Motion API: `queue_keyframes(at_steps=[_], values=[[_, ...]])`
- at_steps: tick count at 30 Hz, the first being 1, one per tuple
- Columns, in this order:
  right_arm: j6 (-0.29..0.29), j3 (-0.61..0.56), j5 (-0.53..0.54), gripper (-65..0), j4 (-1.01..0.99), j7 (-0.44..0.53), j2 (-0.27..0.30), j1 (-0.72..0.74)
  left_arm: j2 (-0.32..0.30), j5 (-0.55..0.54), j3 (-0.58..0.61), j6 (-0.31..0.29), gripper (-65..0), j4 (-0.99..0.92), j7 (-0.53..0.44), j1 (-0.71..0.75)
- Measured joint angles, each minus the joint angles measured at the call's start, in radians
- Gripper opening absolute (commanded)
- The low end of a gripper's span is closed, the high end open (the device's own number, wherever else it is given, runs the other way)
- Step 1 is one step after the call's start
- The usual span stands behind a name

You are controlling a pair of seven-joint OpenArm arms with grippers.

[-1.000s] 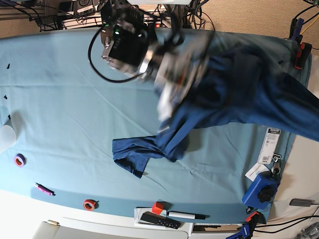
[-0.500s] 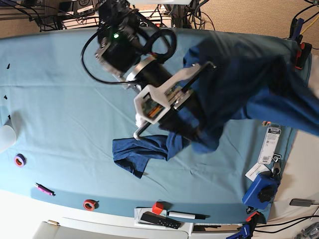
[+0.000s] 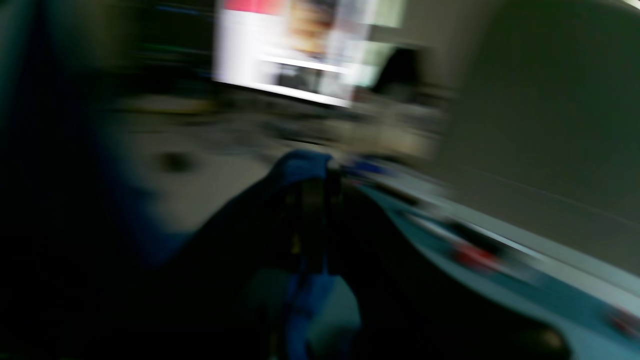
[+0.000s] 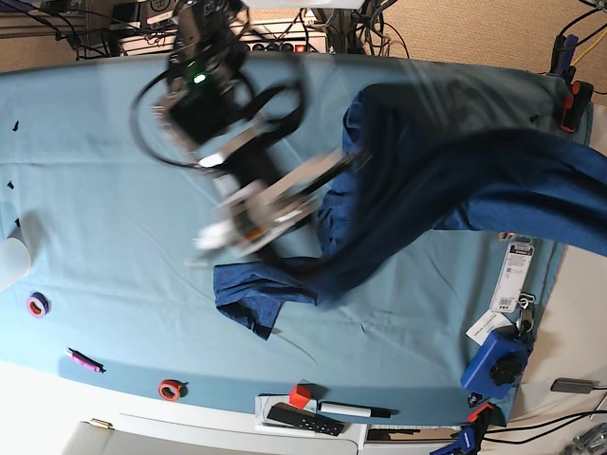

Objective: Layout the t-shirt on the table in an organized manner, then fold the t-shirt properly

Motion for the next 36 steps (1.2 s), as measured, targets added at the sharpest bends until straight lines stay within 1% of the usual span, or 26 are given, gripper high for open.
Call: queue_keyframes(at_steps=[1, 3, 6, 8, 9, 11, 14, 18, 20, 23, 25, 28, 30, 32, 34, 36], values=[[0.0, 0.051, -0.034, -65.0, 0.0, -0.008, 0.002, 0.0, 0.0, -0.001, 0.0, 0.0, -65.0, -0.005, 0.0, 0.0], [0.001, 0.149, -0.064, -65.0, 0.0, -0.011, 0.027, 0.0, 0.0, -0.002, 0.0, 0.0, -65.0, -0.021, 0.0, 0.0], [0.004, 0.287, -0.064, -65.0, 0.0, -0.012, 0.098, 0.0, 0.0, -0.002, 0.0, 0.0, -65.0, -0.05, 0.037, 0.0], [-0.003, 0.38, -0.064, -65.0, 0.0, -0.015, 0.148, 0.0, 0.0, -0.027, 0.0, -0.01, -65.0, -0.074, 0.056, 0.0], [-0.01, 0.423, -0.064, -65.0, -0.001, -0.016, 0.17, -0.001, 0.0, -0.039, 0.0, -0.038, -65.0, -0.09, 0.062, 0.0], [-0.028, 0.502, -0.064, -65.0, -0.001, -0.025, 0.207, -0.001, 0.001, -0.074, 0.001, -0.061, -65.0, -0.123, 0.082, 0.014], [-0.072, 0.605, -0.06, -65.0, -0.001, -0.052, 0.247, -0.002, 0.003, -0.088, 0.001, -0.082, -65.0, -0.169, 0.091, 0.051], [-0.091, 0.73, -0.051, -65.0, 0.0, -0.067, 0.304, -0.012, 0.003, -0.098, 0.001, -0.095, -65.0, -0.192, 0.089, 0.055], [-0.086, 0.761, -0.031, -65.0, 0.001, -0.084, 0.333, -0.037, 0.003, -0.103, 0.001, -0.098, -65.0, -0.192, 0.089, 0.055], [-0.077, 0.776, -0.022, -65.0, 0.001, -0.105, 0.366, -0.083, 0.003, -0.113, 0.001, -0.101, -65.0, -0.192, 0.091, 0.055], [-0.079, 0.776, -0.016, -65.0, 0.001, -0.105, 0.388, -0.109, 0.003, -0.158, 0.001, -0.11, -65.0, -0.192, 0.114, 0.055], [-0.08, 0.777, -0.019, -65.0, 0.001, -0.11, 0.409, -0.134, 0.003, -0.231, 0.001, -0.15, -65.0, -0.192, 0.173, 0.055], [-0.08, 0.777, -0.018, -65.0, 0.001, -0.113, 0.413, -0.136, 0.003, -0.243, 0.021, -0.153, -65.0, -0.192, 0.179, 0.055], [-0.081, 0.777, -0.008, -65.0, 0.001, -0.112, 0.412, -0.136, 0.002, -0.24, 0.069, -0.152, -65.0, -0.192, 0.179, 0.055], [-0.081, 0.777, 0.008, -65.0, 0.001, -0.113, 0.413, -0.136, 0.002, -0.215, 0.152, -0.15, -65.0, -0.192, 0.178, 0.056], [-0.081, 0.777, 0.01, -65.0, 0.001, -0.112, 0.413, -0.136, 0.002, -0.14, 0.264, -0.15, -65.0, -0.195, 0.131, 0.059]])
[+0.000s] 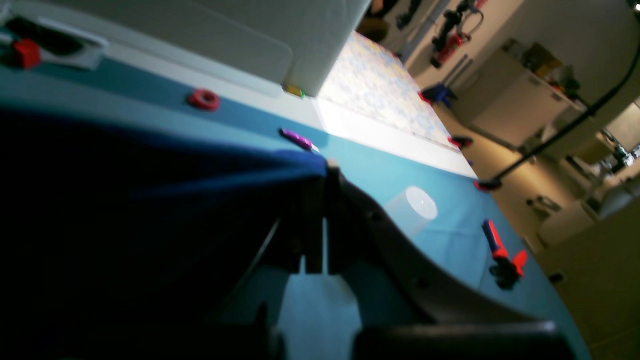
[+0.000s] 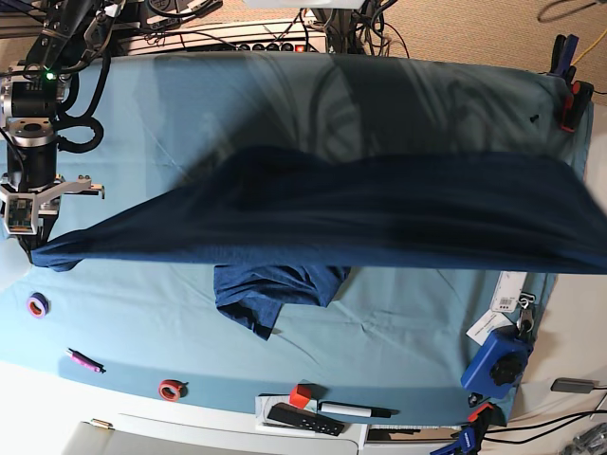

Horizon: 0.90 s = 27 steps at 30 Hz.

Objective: Layout the t-shirt on the table in an organized manner, then fold the t-shirt properly

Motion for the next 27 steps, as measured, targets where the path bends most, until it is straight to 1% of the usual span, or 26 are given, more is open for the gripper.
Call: queue_keyframes(at_steps=[1, 2, 4, 6, 7, 10, 12, 15, 18, 19, 20, 22, 23, 25, 27], values=[[0.0, 0.0, 0.0, -65.0, 0.0, 0.0, 0.0, 0.0, 0.0, 0.057, 0.06, 0.0, -65.0, -0.007, -0.06, 0.0], [0.0, 0.0, -0.001, -65.0, 0.0, 0.0, 0.0, 0.0, 0.0, 0.113, 0.121, 0.02, -65.0, -0.019, -0.124, -0.007], [-0.001, 0.0, -0.018, -65.0, 0.0, 0.0, 0.0, 0.004, 0.0, 0.235, 0.236, 0.095, -65.0, -0.058, -0.217, -0.047], [-0.023, 0.0, -0.047, -65.0, 0.0, 0.001, 0.0, 0.008, 0.0, 0.327, 0.345, 0.14, -65.0, -0.117, -0.242, -0.124], [-0.039, 0.0, -0.068, -65.0, 0.0, 0.0, 0.0, 0.008, -0.001, 0.345, 0.397, 0.148, -65.0, -0.154, -0.246, -0.168], [-0.068, 0.0, -0.092, -65.0, 0.0, 0.008, 0.0, 0.008, -0.007, 0.396, 0.546, 0.161, -65.0, -0.285, -0.272, -0.299], [-0.068, 0.0, -0.094, -65.0, 0.0, 0.015, 0.0, 0.008, -0.008, 0.429, 0.632, 0.159, -65.0, -0.379, -0.293, -0.38], [-0.072, 0.0, -0.093, -65.0, 0.0, 0.02, -0.001, 0.027, -0.01, 0.454, 0.738, 0.16, -65.0, -0.51, -0.307, -0.505], [-0.074, 0.0, -0.093, -65.0, -0.002, 0.058, 0.0, 0.076, -0.009, 0.452, 0.821, 0.187, -65.0, -0.616, -0.327, -0.637], [-0.072, 0.0, -0.089, -65.0, -0.028, 0.089, 0.0, 0.103, -0.01, 0.457, 0.842, 0.186, -65.0, -0.65, -0.339, -0.68], [-0.072, 0.0, -0.088, -65.0, -0.072, 0.099, 0.0, 0.136, -0.01, 0.464, 0.862, 0.183, -65.0, -0.682, -0.351, -0.718], [-0.068, -0.002, -0.09, -65.0, -0.18, 0.095, 0.005, 0.208, -0.014, 0.481, 0.904, 0.187, -65.0, -0.754, -0.36, -0.795], [-0.065, -0.008, -0.089, -65.0, -0.237, 0.098, 0.018, 0.244, -0.014, 0.483, 0.927, 0.192, -65.0, -0.788, -0.359, -0.832], [-0.068, -0.031, -0.089, -65.0, -0.373, 0.11, 0.059, 0.335, -0.013, 0.473, 0.977, 0.179, -65.0, -0.847, -0.369, -0.905], [-0.07, -0.075, -0.091, -65.0, -0.531, 0.125, 0.101, 0.437, -0.012, 0.475, 1.03, 0.177, -65.0, -0.919, -0.39, -0.981]])
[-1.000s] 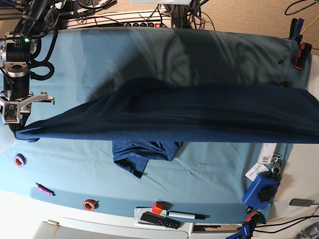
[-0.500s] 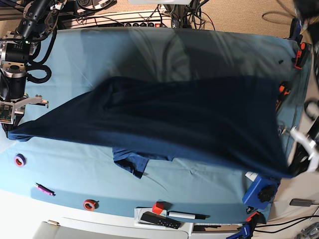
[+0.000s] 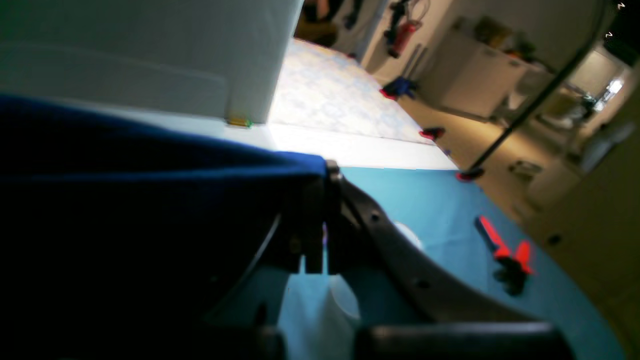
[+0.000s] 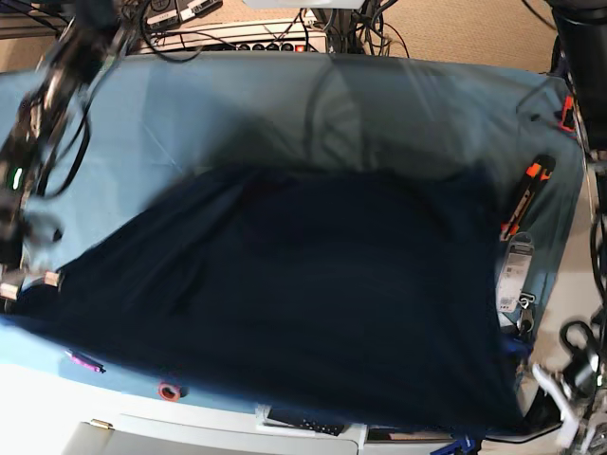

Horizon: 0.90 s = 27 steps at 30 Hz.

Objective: Layout the t-shirt on the table in an organized manner, then fold the t-shirt properly

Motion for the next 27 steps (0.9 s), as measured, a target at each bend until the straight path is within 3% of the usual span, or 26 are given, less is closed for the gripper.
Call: queue_keyframes(at_steps=[5, 10, 15, 21, 27], values=[[0.004, -0.177, 0.003, -65.0, -0.386, 0.04, 0.062, 0.246, 0.016, 0.082, 0.124, 0.001, -65.0, -0.193, -0.1, -0.157], [-0.006, -0.364, 0.002, -65.0, -0.651, 0.089, 0.065, 0.496, 0.079, 0.159, 0.226, 0.036, -65.0, -0.367, -0.16, -0.278], [-0.11, -0.52, -0.095, -65.0, -0.848, 0.121, 0.06, 0.697, 0.132, 0.247, 0.311, 0.08, -65.0, -0.483, -0.234, -0.365], [-0.205, -0.555, -0.168, -65.0, -1.029, 0.153, 0.067, 0.807, 0.163, 0.273, 0.328, 0.138, -65.0, -0.555, -0.294, -0.379], [-0.205, -0.555, -0.182, -65.0, -1.173, 0.175, 0.065, 0.791, 0.191, 0.295, 0.328, 0.164, -65.0, -0.597, -0.35, -0.31]])
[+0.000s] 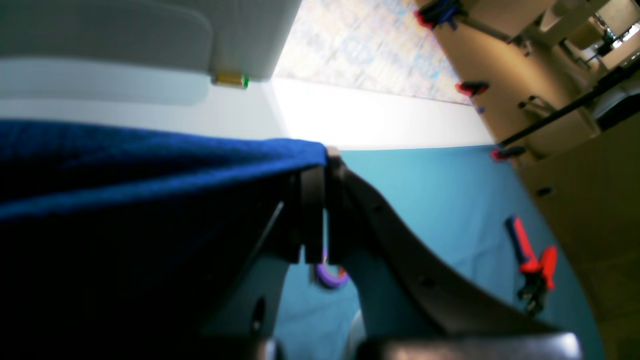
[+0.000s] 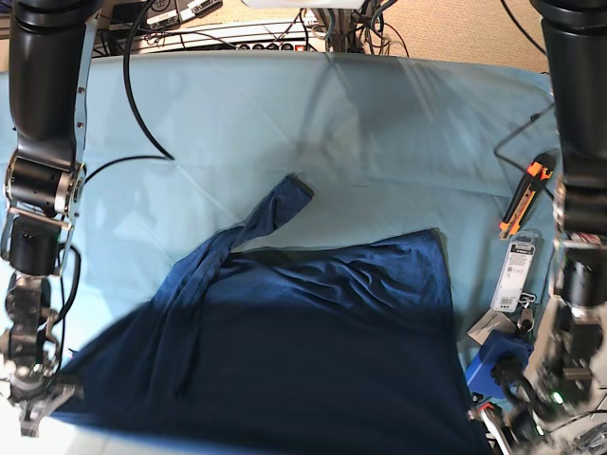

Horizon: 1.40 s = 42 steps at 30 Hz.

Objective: Layout the t-shirt on the table in an organized manner, then fold the t-shirt properly

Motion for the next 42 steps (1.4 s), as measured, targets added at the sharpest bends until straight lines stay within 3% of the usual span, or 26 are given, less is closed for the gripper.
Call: queue_keyframes(at_steps=[13, 15, 16, 17, 18, 19, 20, 21, 23, 26, 30, 35, 37, 42], values=[[-0.003, 0.0, -0.001, -65.0, -0.031, -0.012, 0.0, -0.093, 0.035, 0.053, 0.0, 0.019, -65.0, -0.003, -0.026, 0.162], [0.023, 0.0, -0.019, -65.0, -0.031, -0.017, 0.001, -0.095, 0.042, 0.059, 0.0, 0.019, -65.0, -0.003, -0.04, 0.17], [0.057, 0.0, -0.019, -58.5, -0.031, -0.019, 0.003, -0.095, 0.047, 0.077, 0.0, 0.02, -65.0, -0.004, -0.066, 0.171], [0.083, 0.0, -0.023, -49.3, -0.031, -0.021, 0.002, -0.095, 0.053, 0.111, 0.0, 0.019, -58.0, -0.004, -0.092, 0.171], [0.092, 0.0, -0.023, -40.5, -0.031, -0.02, 0.001, -0.095, 0.061, 0.139, 0.0, 0.02, -46.3, -0.004, -0.1, 0.168], [0.099, 0.0, -0.026, -35.7, -0.031, -0.02, 0.0, -0.095, 0.071, 0.147, 0.0, 0.022, -35.3, -0.004, -0.103, 0.165], [0.098, 0.0, -0.025, -34.8, -0.031, -0.018, 0.0, -0.095, 0.082, 0.15, 0.0, 0.023, -27.3, -0.004, -0.104, 0.164], [0.093, 0.0, -0.031, -34.8, -0.031, -0.01, 0.0, -0.095, 0.094, 0.15, 0.0, 0.027, -23.2, -0.004, -0.103, 0.162], [0.016, 0.0, -0.055, -34.8, -0.03, 0.0, -0.003, -0.095, 0.12, 0.149, 0.0, 0.086, -22.3, -0.004, -0.1, 0.162], [-0.098, 0.001, -0.093, -34.9, -0.03, -0.035, 0.003, -0.093, 0.126, 0.119, 0.0, 0.082, -22.3, -0.003, -0.093, 0.163], [-0.105, 0.001, -0.127, -34.9, -0.03, -0.072, 0.029, -0.097, 0.096, 0.11, 0.0, 0.059, -22.3, -0.003, -0.042, 0.173], [-0.098, 0.001, -0.119, -34.9, -0.03, -0.086, 0.111, -0.097, 0.016, 0.004, 0.0, -0.047, -22.7, -0.002, -0.035, 0.175], [-0.039, 0.001, -0.112, -34.9, -0.03, -0.127, 0.135, -0.095, -0.024, -0.026, 0.0, -0.11, -23.2, 0.0, -0.035, 0.175], [0.328, 0.0, 0.103, -34.9, -0.027, -0.192, 0.161, -0.117, -0.111, -0.029, 0.0, -0.395, -27.8, 0.019, -0.031, 0.174]])
